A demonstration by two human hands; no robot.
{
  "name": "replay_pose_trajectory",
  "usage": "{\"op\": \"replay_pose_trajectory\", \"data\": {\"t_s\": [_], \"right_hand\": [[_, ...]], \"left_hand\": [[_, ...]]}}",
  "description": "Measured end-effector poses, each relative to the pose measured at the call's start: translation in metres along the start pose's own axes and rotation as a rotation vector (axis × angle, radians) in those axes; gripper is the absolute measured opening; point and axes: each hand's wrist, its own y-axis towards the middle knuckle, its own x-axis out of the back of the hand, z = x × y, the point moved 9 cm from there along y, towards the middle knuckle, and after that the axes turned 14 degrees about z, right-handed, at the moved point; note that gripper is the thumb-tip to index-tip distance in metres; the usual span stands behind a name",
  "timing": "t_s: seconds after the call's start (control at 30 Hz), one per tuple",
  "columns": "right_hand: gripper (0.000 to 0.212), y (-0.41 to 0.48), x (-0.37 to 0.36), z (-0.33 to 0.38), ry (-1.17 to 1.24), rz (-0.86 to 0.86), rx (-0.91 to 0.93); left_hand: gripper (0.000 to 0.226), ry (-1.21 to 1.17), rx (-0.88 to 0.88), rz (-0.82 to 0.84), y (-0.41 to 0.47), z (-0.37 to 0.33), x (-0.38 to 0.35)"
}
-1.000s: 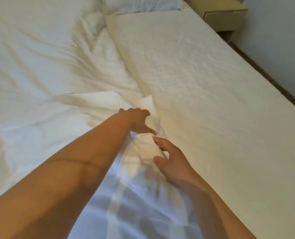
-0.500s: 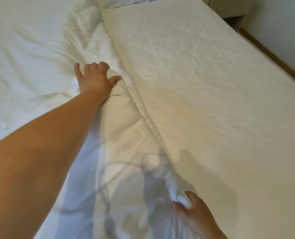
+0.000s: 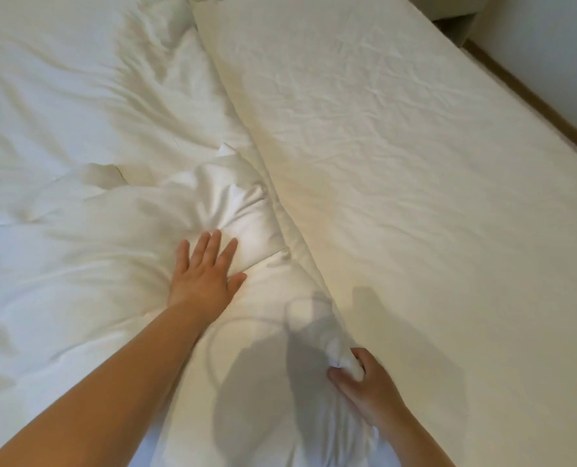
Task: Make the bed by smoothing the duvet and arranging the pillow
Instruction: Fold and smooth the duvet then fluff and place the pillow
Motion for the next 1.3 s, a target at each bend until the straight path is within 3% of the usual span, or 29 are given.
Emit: {"op": "replay_pose_trajectory", "data": {"t_s": [0.1,0.2,0.27,0.33,0.4,0.47,0.57,0.6,0.67,0.77,0.9,1.0,1.1,1.17,1.2,1.3], "right_hand": [[0.023,-0.006,0.002,-0.007,0.026,-0.006,-0.011],[0.022,-0.017,0.007,-0.019,0.073,-0.046,0.0],[0.019,-0.026,0.01,-0.031,0.151,-0.087,0.001],[0.025,-0.037,0.012,-0.043,0.228,-0.134,-0.013],[0.036,-0.046,0.015,-0.056,0.276,-0.162,-0.022],[0.048,-0.058,0.011,-0.069,0.349,-0.177,-0.027],[0.063,-0.072,-0.008,-0.093,0.493,-0.181,-0.086],[0.061,-0.076,-0.019,-0.099,0.561,-0.155,-0.109],[0.041,-0.083,-0.048,-0.101,0.743,-0.068,-0.137],[0.043,-0.093,-0.107,-0.087,0.848,0.077,-0.16],[0.032,-0.112,-0.199,-0.045,0.806,0.32,-0.172],[0.044,-0.125,-0.253,-0.022,0.823,0.416,-0.177],[0.057,-0.132,-0.287,0.003,0.916,0.409,-0.12],[0.083,-0.132,-0.302,0.016,1.011,0.372,-0.043],[0.086,-0.132,-0.307,0.016,1.034,0.33,-0.027],[0.042,-0.129,-0.32,0.012,1.134,0.169,0.034]], "left_hand": [[0.062,-0.031,-0.006,-0.056,-0.005,-0.011,0.022],[0.073,-0.139,-0.139,-0.379,-0.054,-0.036,0.038],[0.101,-0.084,-0.227,-0.284,-0.075,-0.053,0.006],[0.119,0.009,-0.16,-0.071,-0.07,-0.047,-0.048],[0.084,-0.033,-0.046,0.033,-0.062,-0.045,-0.058],[0.065,-0.196,-0.079,0.012,-0.07,-0.059,-0.043],[0.091,-0.423,-0.177,-0.121,-0.114,-0.05,-0.037],[0.099,-0.475,-0.196,-0.173,-0.137,-0.038,-0.041],[0.09,-0.449,-0.185,-0.247,-0.181,-0.006,-0.065],[0.078,-0.555,0.019,-0.291,-0.234,0.072,-0.121],[0.053,-0.878,0.545,-0.325,-0.308,0.18,-0.183],[0.059,-1.103,0.745,-0.347,-0.347,0.232,-0.229],[0.068,-1.378,0.848,-0.5,-0.378,0.272,-0.27],[0.065,-1.531,0.94,-0.595,-0.402,0.299,-0.296],[0.064,-1.618,0.991,-0.616,-0.413,0.312,-0.311],[0.071,-2.15,1.007,-0.532,-0.423,0.325,-0.364]]}}
